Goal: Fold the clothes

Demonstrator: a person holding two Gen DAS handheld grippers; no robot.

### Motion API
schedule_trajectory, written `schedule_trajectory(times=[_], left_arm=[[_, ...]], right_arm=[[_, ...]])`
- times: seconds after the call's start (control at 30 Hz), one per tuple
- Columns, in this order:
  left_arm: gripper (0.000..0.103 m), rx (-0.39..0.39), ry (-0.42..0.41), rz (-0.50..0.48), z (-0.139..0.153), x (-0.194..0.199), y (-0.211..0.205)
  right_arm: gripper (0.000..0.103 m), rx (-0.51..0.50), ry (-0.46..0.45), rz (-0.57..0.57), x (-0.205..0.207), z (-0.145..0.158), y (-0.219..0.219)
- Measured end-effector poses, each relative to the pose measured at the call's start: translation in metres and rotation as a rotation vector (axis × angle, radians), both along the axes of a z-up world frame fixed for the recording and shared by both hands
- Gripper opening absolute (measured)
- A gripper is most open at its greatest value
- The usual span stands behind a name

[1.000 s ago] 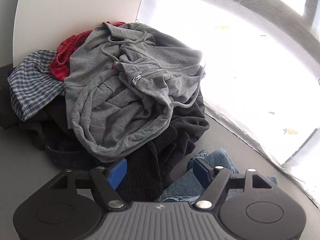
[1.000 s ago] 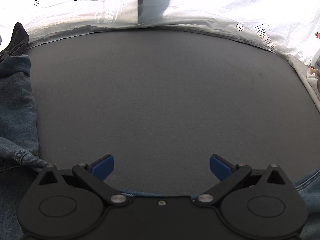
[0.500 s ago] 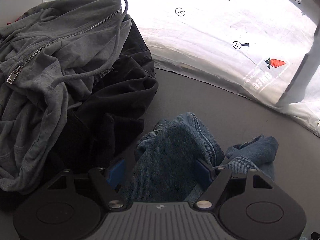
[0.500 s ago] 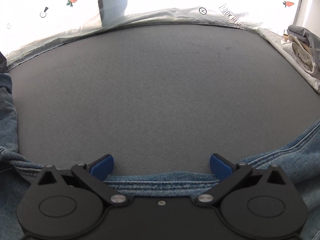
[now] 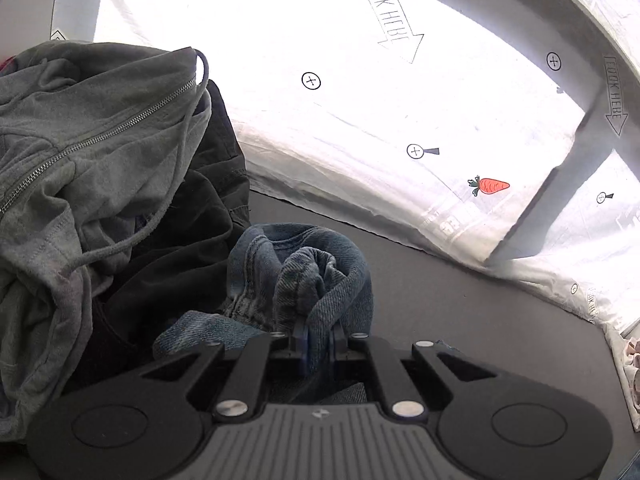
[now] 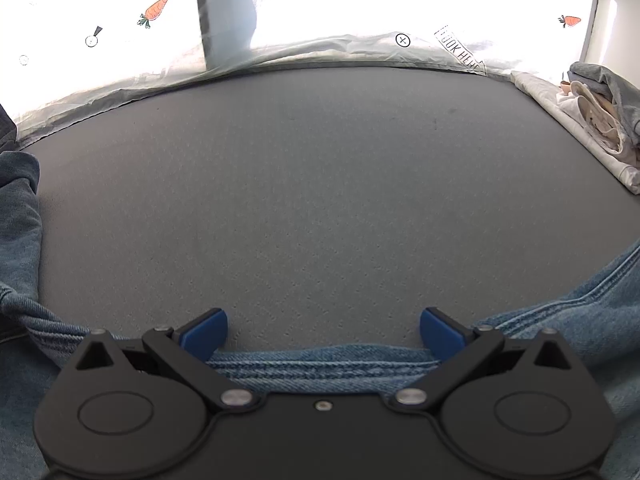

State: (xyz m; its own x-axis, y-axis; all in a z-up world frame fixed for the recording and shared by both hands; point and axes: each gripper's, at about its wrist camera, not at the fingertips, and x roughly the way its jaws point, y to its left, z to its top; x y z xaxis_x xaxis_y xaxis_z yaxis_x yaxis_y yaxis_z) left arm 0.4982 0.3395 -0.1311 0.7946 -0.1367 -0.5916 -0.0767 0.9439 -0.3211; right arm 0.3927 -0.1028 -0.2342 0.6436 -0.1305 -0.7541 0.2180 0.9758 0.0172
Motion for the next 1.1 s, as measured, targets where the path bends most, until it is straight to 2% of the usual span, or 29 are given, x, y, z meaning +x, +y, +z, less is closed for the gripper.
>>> schedule_trajectory(times=[0.1, 0.2, 0.3, 0.37, 0.4, 0.5, 0.53, 0.57, 0.63, 0.67, 0.7, 0.77, 0.83, 0.97, 1.0, 1.03, 1.1], left_arm=[[0.009, -0.07, -0.148, 0.009, 0.047, 0.002, -0.003], [0.009, -0.116, -0.266, -0.057, 0.091, 0.004, -0.021], [0.009, -0.139, -0.305, -0.151, 0.105, 0.003, -0.052], [0.009, -0.162, -0.262, -0.221, 0.09, 0.002, -0.08], [0.01, -0.187, -0.205, -0.241, 0.076, 0.002, -0.091], [0.011, -0.352, 0.072, -0.248, 0.013, 0.004, -0.114], [0.012, -0.384, 0.139, -0.259, -0.007, -0.001, -0.121], [0.017, -0.383, 0.19, -0.27, -0.024, -0.008, -0.129], [0.02, -0.346, 0.255, -0.283, -0.045, -0.025, -0.139], [0.022, -0.345, 0.264, -0.299, -0.049, -0.033, -0.139], [0.024, -0.356, 0.266, -0.31, -0.05, -0.039, -0.137], [0.043, -0.364, 0.231, -0.299, -0.043, -0.054, -0.126], [0.057, -0.347, 0.197, -0.266, -0.035, -0.067, -0.114], [0.062, -0.235, 0.153, -0.135, -0.02, -0.077, -0.086], [0.062, -0.214, 0.144, -0.111, -0.019, -0.078, -0.08], [0.066, -0.19, 0.148, -0.077, -0.02, -0.077, -0.072], [0.069, -0.13, 0.173, -0.007, -0.024, -0.074, -0.06]], right_arm=[[0.103, 0.0, 0.0, 0.002, 0.0, 0.0, -0.001], [0.103, 0.003, 0.006, 0.006, 0.001, 0.001, -0.002], [0.103, 0.012, 0.025, 0.011, 0.003, 0.003, -0.003], [0.103, 0.017, 0.037, 0.015, 0.004, 0.004, -0.005], [0.103, 0.02, 0.043, 0.017, 0.005, 0.005, -0.005], [0.103, 0.029, 0.061, 0.023, 0.007, 0.007, -0.007], [0.103, 0.032, 0.068, 0.025, 0.007, 0.007, -0.008], [0.103, 0.035, 0.074, 0.027, 0.008, 0.008, -0.008], [0.103, 0.041, 0.086, 0.03, 0.009, 0.009, -0.009], [0.102, 0.055, 0.087, 0.025, 0.009, 0.011, -0.011], [0.098, 0.118, 0.065, -0.017, 0.006, 0.017, -0.017], [0.098, 0.235, 0.001, -0.073, -0.001, 0.031, -0.029], [0.098, 0.28, -0.051, -0.081, -0.002, 0.043, -0.035], [0.094, 0.352, -0.088, -0.028, 0.015, 0.058, -0.031], [0.087, 0.379, -0.087, -0.014, 0.02, 0.059, -0.029], [0.072, 0.407, -0.078, 0.005, 0.027, 0.058, -0.027], [0.053, 0.458, -0.058, 0.045, 0.041, 0.057, -0.021]])
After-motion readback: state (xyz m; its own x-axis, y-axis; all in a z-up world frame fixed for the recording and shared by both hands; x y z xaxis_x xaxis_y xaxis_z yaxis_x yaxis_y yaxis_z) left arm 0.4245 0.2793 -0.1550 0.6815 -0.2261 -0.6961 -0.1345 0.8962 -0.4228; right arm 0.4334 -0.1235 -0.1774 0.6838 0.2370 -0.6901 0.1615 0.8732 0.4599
